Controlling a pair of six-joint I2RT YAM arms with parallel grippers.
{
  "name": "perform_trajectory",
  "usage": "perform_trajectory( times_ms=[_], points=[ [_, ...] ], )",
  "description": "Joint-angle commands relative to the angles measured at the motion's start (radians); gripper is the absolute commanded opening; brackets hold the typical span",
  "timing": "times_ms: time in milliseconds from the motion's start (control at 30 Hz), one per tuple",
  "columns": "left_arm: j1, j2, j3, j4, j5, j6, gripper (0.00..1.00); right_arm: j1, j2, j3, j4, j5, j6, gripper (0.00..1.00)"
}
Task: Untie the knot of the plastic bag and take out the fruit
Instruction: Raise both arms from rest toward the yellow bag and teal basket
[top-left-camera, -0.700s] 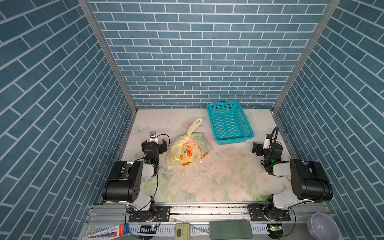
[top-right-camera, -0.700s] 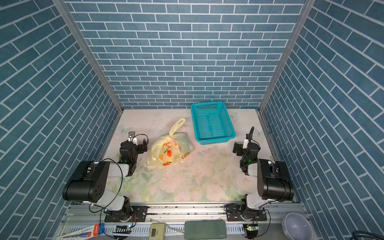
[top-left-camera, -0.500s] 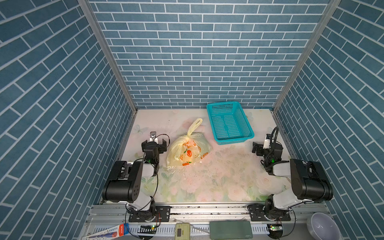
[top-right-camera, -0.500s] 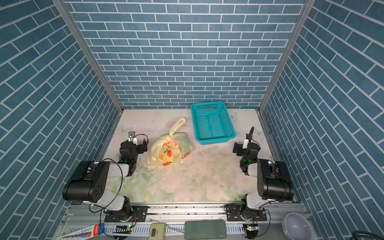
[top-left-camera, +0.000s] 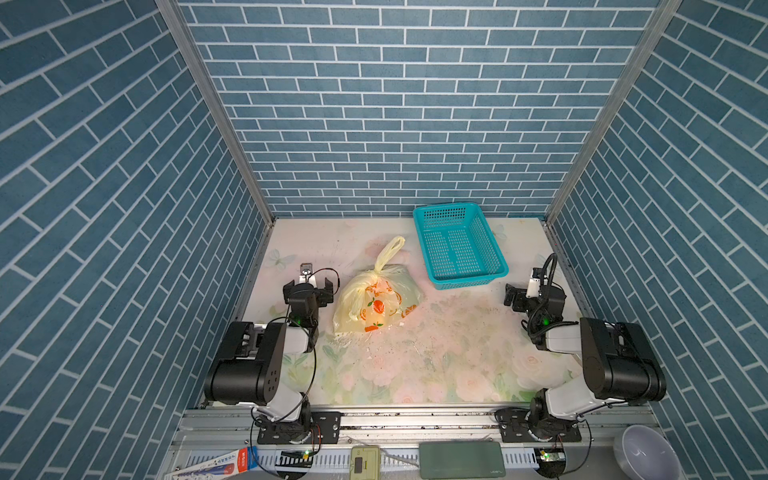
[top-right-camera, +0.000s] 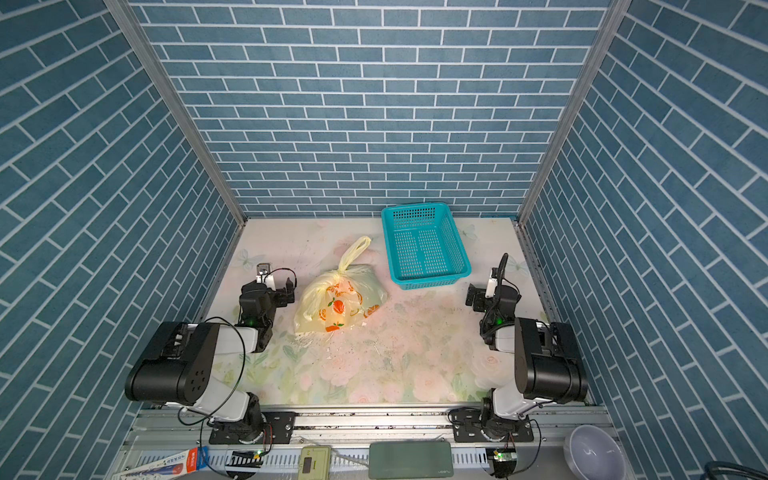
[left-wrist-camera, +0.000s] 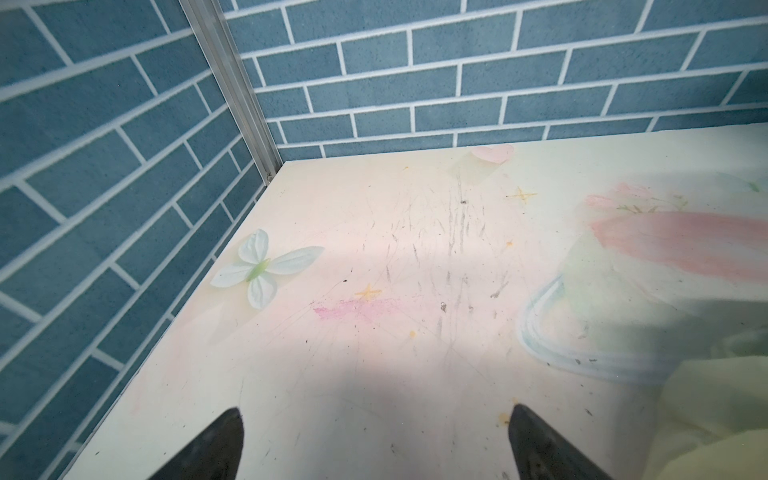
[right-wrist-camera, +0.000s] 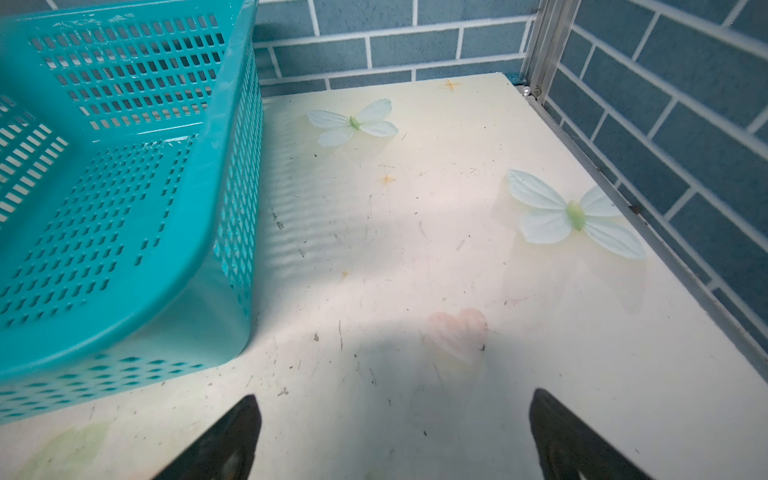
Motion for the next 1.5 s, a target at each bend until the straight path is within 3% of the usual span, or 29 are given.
perform_trajectory(
  times_ms=[0, 500, 667, 800, 900, 1167, 1467],
  points=[
    [0.001, -0.002, 0.002, -0.007, 0.005, 0.007, 1.00, -0.001, 0.006, 0.034, 0.018, 0.008, -0.022, 0.99],
    [0.001, -0.010, -0.002, 0.001, 0.011, 0.009, 1.00, 0.000, -0.041, 0.038, -0.019, 0.046, -0.009, 0.99],
    [0.001, -0.150, 0.071, -0.242, 0.028, 0.015, 1.00, 0.000, -0.223, 0.190, -0.474, 0.123, 0.030, 0.99],
    [0.001, -0.225, 0.174, -0.462, 0.063, -0.012, 1.00, 0.000, -0.288, 0.290, -0.715, 0.138, 0.068, 0.99],
    [0.001, -0.244, 0.257, -0.603, 0.139, -0.075, 1.00, 0.000, -0.296, 0.394, -0.861, 0.087, 0.101, 0.99],
    [-0.022, -0.239, 0.325, -0.670, 0.303, -0.231, 1.00, 0.091, -0.068, 0.774, -1.137, -0.009, 0.030, 0.99],
    [-0.074, -0.205, 0.363, -0.653, 0.337, -0.276, 1.00, 0.181, 0.272, 1.136, -1.276, 0.016, 0.000, 0.99]
  ],
)
